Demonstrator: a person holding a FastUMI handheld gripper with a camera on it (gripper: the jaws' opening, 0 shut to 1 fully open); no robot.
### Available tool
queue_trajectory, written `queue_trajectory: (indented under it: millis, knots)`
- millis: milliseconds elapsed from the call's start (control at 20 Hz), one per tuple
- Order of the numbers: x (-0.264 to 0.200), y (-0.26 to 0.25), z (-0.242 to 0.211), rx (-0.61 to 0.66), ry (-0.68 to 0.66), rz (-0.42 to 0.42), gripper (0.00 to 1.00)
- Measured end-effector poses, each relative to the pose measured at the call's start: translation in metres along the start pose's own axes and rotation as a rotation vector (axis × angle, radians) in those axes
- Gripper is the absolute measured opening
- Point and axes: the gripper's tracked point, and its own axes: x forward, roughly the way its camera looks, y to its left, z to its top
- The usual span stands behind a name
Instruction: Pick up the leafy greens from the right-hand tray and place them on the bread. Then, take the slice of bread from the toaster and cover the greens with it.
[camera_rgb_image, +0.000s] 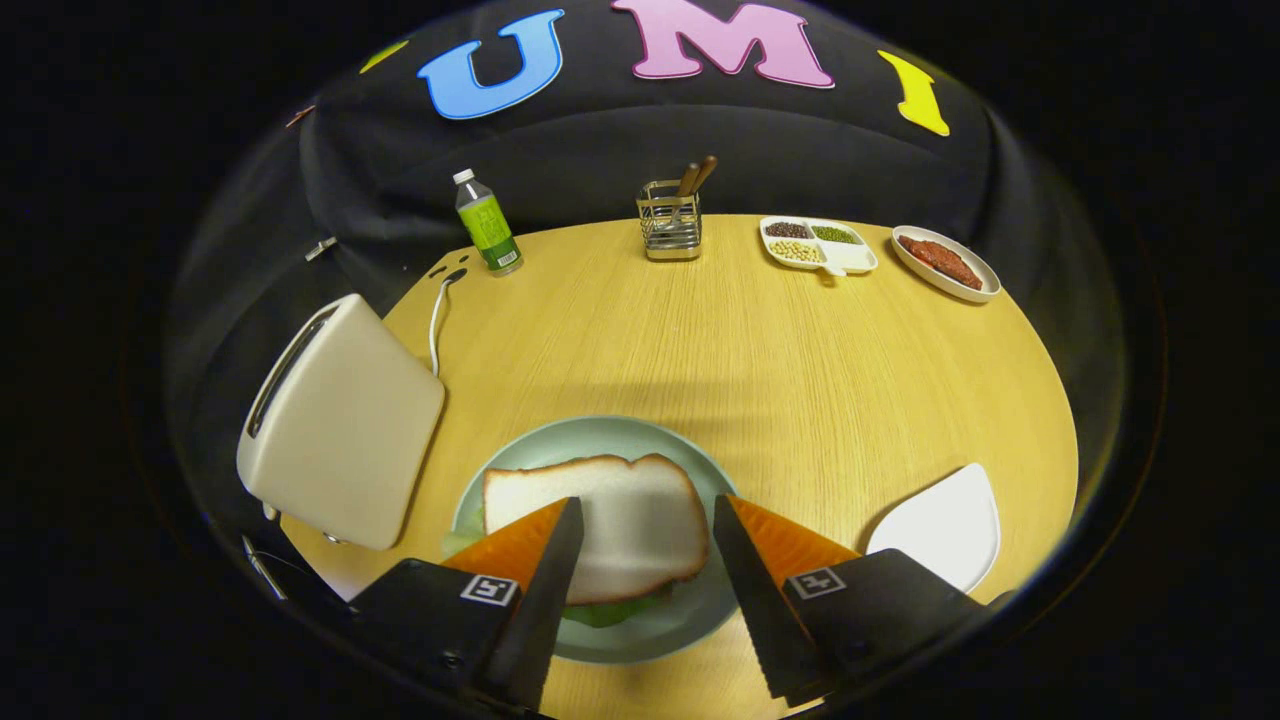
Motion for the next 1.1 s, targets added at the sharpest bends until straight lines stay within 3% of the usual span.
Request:
queue_trajectory:
  millis: [50,150,450,1100]
  knots:
    - [-0.001,-0.005,0.000,-0.017,-0.004,-0.012,0.91]
    - [-0.011,-0.009,0.006,-0.031,-0.029,-0.014,1.00]
    - [-0.071,-0.042,0.059,-0.090,-0.230,-0.043,0.99]
    - [-0.274,-0.125,0.192,-0.101,-0.755,-0.041,0.99]
